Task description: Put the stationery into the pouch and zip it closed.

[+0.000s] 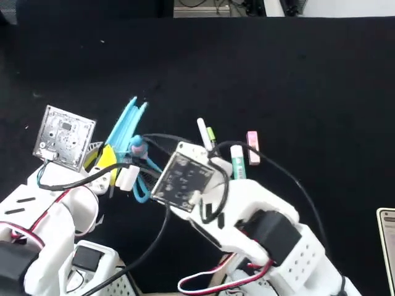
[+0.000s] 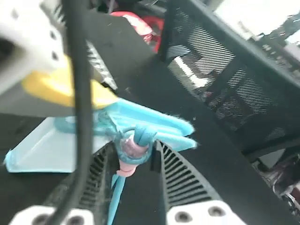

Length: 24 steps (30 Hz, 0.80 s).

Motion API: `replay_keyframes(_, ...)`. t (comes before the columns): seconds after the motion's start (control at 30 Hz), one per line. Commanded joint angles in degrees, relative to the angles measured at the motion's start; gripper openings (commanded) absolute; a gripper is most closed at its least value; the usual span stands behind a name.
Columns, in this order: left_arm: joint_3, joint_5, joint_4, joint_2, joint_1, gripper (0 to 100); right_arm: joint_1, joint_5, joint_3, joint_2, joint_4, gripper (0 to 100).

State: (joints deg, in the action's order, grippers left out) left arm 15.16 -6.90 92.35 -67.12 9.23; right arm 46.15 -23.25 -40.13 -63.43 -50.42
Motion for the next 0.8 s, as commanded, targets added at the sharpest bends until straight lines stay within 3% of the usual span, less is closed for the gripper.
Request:
replay_keyframes(0.0, 0.2, 0.0, -0.3, 0.2, 0.5, 3, -3.4, 1.6, 2.8, -1.7, 0.5, 1.1)
replay_keyframes(0.47, 0.2, 0.0, -0.3, 0.2, 0.4, 3, -9.8, 2.3, 2.9, 5.0, 4.5, 1.1)
replay_keyframes(0.53, 0.3, 0.0, -0.3, 0.2, 0.4, 3, -6.9, 5.7, 4.0, 3.5, -0.2, 2.6)
replay_keyframes(0.7, 0.4, 0.0, -0.3, 0.2, 0.4, 3, 0.6, 17.6, 5.3, 2.2, -8.0, 21.6)
replay_keyframes(0.77, 0.4, 0.0, -0.3, 0.2, 0.4, 3, 0.7, 22.5, 5.4, 3.0, -7.7, 20.2)
